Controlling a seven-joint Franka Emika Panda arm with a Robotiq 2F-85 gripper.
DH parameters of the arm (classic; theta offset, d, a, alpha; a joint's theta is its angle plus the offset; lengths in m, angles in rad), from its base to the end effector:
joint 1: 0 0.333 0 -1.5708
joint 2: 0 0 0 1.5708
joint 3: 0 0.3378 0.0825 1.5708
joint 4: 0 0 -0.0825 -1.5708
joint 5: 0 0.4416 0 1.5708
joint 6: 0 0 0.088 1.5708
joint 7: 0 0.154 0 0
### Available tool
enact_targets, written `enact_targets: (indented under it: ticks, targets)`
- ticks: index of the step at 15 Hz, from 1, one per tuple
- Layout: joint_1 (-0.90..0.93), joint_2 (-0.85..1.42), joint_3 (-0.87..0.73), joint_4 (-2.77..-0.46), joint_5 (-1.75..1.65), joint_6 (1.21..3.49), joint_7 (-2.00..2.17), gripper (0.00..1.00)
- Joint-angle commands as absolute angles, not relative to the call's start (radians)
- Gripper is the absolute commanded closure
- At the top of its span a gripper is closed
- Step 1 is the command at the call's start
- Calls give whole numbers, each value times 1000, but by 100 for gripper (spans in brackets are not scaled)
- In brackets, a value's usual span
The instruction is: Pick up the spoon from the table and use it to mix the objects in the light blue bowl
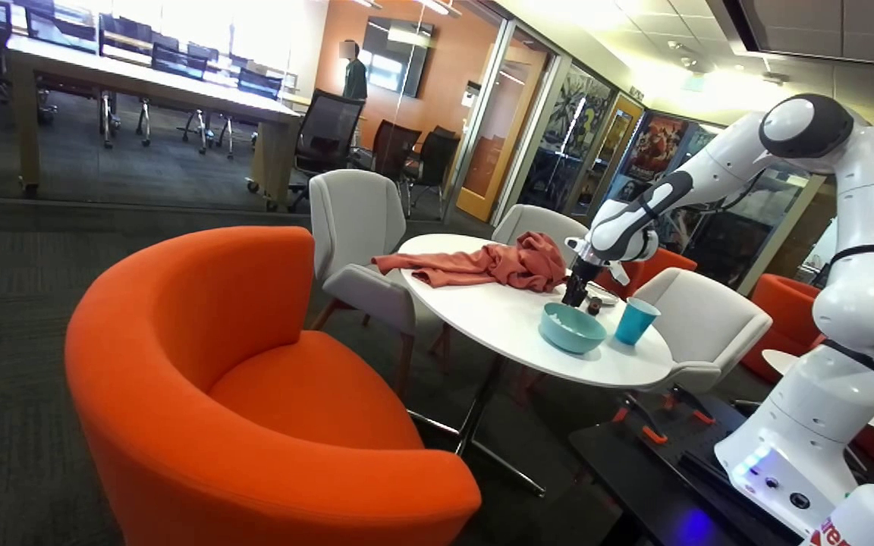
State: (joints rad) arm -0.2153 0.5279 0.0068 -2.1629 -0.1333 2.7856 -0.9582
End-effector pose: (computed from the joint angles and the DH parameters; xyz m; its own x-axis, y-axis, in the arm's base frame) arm 0.5977 -0.1222 0.0766 0.6434 0.7655 0.0080 0.7606 -0.6405 0.1062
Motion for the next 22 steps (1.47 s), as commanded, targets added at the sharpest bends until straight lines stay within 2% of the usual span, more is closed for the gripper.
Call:
enact_targets:
  ticks: [1,8,10,11,15,22]
  targets:
    - [-240,559,36,-2125,-148,2783,-986,35]
    - [-242,602,40,-2081,-154,2765,-986,44]
    - [-240,611,38,-2074,-159,2762,-985,53]
    - [-239,615,36,-2070,-161,2761,-983,69]
    - [-235,602,39,-2077,-165,2749,-983,99]
    - [-259,465,71,-2191,-148,2778,-1003,99]
